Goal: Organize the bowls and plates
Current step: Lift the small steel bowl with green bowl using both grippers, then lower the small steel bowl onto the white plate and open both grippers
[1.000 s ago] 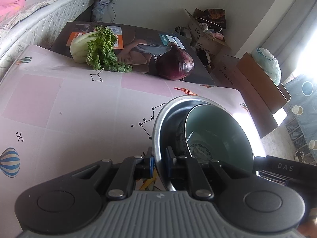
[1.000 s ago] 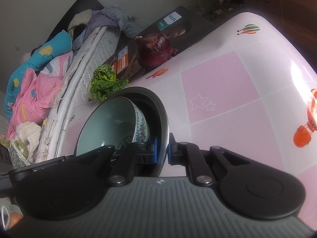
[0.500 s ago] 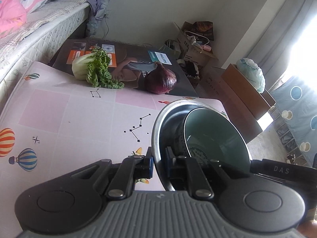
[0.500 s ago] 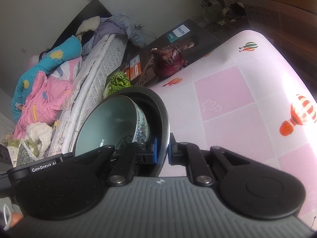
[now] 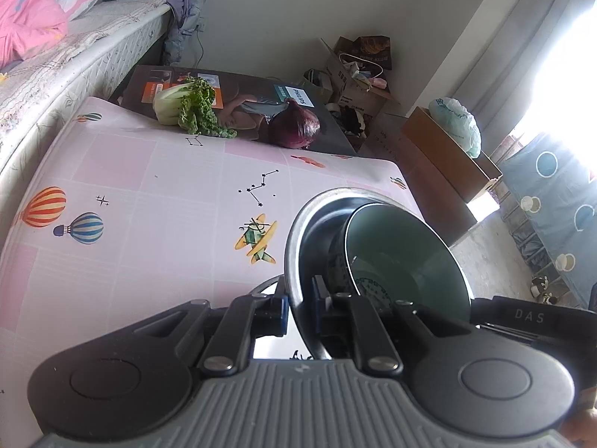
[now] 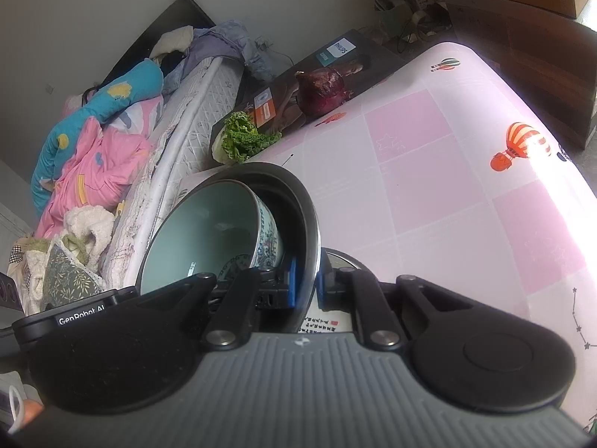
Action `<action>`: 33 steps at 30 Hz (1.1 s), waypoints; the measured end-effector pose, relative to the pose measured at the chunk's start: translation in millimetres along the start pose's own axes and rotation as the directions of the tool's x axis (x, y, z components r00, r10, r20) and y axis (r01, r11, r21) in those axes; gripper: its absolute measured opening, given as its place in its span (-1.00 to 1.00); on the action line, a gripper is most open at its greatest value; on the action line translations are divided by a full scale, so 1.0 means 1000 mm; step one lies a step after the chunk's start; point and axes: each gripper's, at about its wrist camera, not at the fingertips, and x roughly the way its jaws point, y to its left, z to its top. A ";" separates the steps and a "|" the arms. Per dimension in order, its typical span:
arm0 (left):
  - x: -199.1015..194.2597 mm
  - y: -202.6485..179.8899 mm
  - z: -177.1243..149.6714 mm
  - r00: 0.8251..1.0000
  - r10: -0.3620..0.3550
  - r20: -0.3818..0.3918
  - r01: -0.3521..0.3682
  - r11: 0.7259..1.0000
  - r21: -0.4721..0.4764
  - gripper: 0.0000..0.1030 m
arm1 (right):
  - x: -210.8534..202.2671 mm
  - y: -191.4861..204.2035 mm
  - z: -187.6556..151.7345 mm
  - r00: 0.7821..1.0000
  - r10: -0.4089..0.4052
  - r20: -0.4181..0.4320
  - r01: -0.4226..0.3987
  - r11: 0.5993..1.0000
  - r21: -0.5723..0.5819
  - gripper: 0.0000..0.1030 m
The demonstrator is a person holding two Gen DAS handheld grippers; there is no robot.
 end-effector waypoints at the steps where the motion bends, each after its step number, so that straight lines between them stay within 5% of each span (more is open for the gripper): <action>1: -0.002 0.000 -0.005 1.000 0.002 -0.004 -0.002 1.000 0.004 -0.78 | -0.002 -0.001 -0.005 1.000 -0.001 -0.003 0.001 1.000 0.001 -0.81; 13: 0.013 0.008 -0.045 0.996 0.033 -0.077 -0.033 0.999 -0.004 -0.77 | 0.009 -0.025 -0.051 0.997 -0.019 -0.072 0.021 0.999 0.031 -0.79; 28: 0.034 0.019 -0.061 0.988 0.066 -0.138 -0.067 0.998 0.000 -0.74 | 0.035 -0.025 -0.058 0.995 -0.067 -0.075 0.066 0.998 -0.017 -0.78; 33: 0.030 0.015 -0.061 0.991 0.085 -0.102 -0.083 0.996 0.028 -0.66 | 0.034 -0.027 -0.054 0.996 -0.083 -0.042 0.083 0.996 -0.017 -0.76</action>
